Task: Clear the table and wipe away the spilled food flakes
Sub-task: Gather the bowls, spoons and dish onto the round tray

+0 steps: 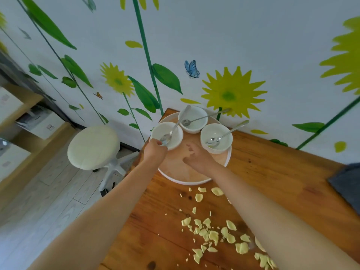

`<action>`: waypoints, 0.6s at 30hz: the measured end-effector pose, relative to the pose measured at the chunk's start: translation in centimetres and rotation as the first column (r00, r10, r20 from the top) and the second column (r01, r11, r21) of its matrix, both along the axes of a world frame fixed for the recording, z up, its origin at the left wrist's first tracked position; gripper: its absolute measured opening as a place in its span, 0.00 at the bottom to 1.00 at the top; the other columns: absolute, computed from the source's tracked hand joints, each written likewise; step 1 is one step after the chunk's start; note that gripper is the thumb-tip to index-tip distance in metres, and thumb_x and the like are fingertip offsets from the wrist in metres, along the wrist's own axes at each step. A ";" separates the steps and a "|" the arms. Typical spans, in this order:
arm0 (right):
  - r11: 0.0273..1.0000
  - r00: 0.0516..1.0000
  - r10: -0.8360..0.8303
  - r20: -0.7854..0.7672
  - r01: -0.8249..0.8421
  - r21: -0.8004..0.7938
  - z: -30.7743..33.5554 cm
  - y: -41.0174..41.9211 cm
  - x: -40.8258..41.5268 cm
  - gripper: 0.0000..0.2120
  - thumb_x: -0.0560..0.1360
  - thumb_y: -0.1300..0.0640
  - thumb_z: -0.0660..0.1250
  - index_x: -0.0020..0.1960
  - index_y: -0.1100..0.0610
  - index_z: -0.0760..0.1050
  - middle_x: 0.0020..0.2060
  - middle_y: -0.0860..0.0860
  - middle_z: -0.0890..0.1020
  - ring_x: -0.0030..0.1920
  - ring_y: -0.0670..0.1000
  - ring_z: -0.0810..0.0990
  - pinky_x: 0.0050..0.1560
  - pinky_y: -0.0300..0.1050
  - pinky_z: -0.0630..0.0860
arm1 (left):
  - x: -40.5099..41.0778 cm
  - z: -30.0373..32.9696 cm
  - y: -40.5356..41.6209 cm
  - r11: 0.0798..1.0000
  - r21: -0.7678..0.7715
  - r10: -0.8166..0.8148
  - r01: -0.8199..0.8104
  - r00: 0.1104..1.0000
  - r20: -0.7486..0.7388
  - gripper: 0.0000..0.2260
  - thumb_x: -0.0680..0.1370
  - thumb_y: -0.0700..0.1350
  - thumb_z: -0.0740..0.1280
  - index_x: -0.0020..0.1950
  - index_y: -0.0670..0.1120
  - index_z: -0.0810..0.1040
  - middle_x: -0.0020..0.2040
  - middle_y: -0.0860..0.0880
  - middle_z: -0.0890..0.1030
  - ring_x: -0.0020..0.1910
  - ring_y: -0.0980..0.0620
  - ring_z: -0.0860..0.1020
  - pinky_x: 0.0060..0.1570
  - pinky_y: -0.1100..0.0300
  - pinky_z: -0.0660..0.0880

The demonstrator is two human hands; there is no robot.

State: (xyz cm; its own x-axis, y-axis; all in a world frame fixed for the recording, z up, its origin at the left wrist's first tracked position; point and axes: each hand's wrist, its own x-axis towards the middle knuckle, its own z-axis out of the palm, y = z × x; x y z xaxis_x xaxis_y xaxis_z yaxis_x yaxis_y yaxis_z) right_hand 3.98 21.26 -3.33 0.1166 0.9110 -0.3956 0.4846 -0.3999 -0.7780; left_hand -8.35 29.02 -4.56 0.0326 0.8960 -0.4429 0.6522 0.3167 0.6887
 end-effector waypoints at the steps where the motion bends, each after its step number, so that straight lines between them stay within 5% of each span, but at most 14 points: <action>1: 0.999 0.999 0.003 0.035 -0.001 -0.042 0.0 -0.8 0.5 0.28 0.74 0.59 0.64 0.72 0.53 0.60 0.66 0.52 0.70 0.64 0.51 0.70 0.59 0.44 0.67 | 0.3 -0.1 -0.8 1.000 -0.017 -0.025 0.026 0.999 0.038 0.09 0.76 0.36 0.61 0.55 0.42 0.74 0.51 0.44 0.73 0.43 0.51 0.72 0.40 0.61 0.69; 2: 0.996 0.999 -0.001 0.053 0.006 -0.088 0.0 -2.1 1.0 0.28 0.74 0.57 0.64 0.72 0.53 0.60 0.66 0.53 0.70 0.62 0.51 0.71 0.59 0.44 0.68 | 0.7 0.0 -2.1 0.997 -0.053 -0.053 0.058 0.996 0.076 0.04 0.76 0.35 0.61 0.46 0.43 0.74 0.47 0.45 0.74 0.40 0.51 0.72 0.38 0.62 0.69; 5: 0.985 0.996 0.010 0.086 0.005 -0.175 0.3 -6.7 2.4 0.24 0.74 0.54 0.65 0.69 0.53 0.64 0.60 0.51 0.74 0.56 0.50 0.74 0.54 0.44 0.72 | 1.6 -0.9 -6.8 0.958 -0.180 -0.202 0.222 0.972 0.122 0.12 0.76 0.35 0.61 0.34 0.47 0.70 0.35 0.49 0.73 0.33 0.53 0.72 0.28 0.66 0.66; 8: 0.972 0.989 0.037 0.145 -0.002 -0.235 -0.3 -12.8 3.4 0.19 0.74 0.53 0.65 0.64 0.54 0.70 0.58 0.51 0.76 0.56 0.51 0.76 0.53 0.45 0.73 | 1.3 -2.4 -12.4 0.880 -0.266 -0.373 0.394 0.919 0.127 0.12 0.76 0.38 0.62 0.34 0.49 0.71 0.33 0.51 0.73 0.33 0.53 0.72 0.32 0.63 0.71; 12: 0.934 0.955 0.098 0.279 0.008 -0.358 -1.8 -21.2 3.5 0.15 0.76 0.53 0.62 0.62 0.54 0.72 0.55 0.49 0.75 0.51 0.51 0.77 0.46 0.44 0.74 | 0.2 -4.1 -19.0 0.743 -0.393 -0.541 0.542 0.832 0.126 0.07 0.76 0.37 0.60 0.41 0.45 0.74 0.33 0.51 0.74 0.33 0.54 0.73 0.26 0.68 0.67; 18: 0.906 0.862 0.045 0.505 0.178 -0.384 -3.8 -28.7 0.9 0.11 0.77 0.48 0.58 0.52 0.52 0.74 0.51 0.46 0.79 0.49 0.48 0.77 0.47 0.44 0.75 | -1.7 -5.2 -24.1 0.705 -0.462 -0.546 0.539 0.827 0.133 0.03 0.75 0.38 0.62 0.46 0.43 0.74 0.35 0.50 0.74 0.33 0.56 0.72 0.31 0.66 0.68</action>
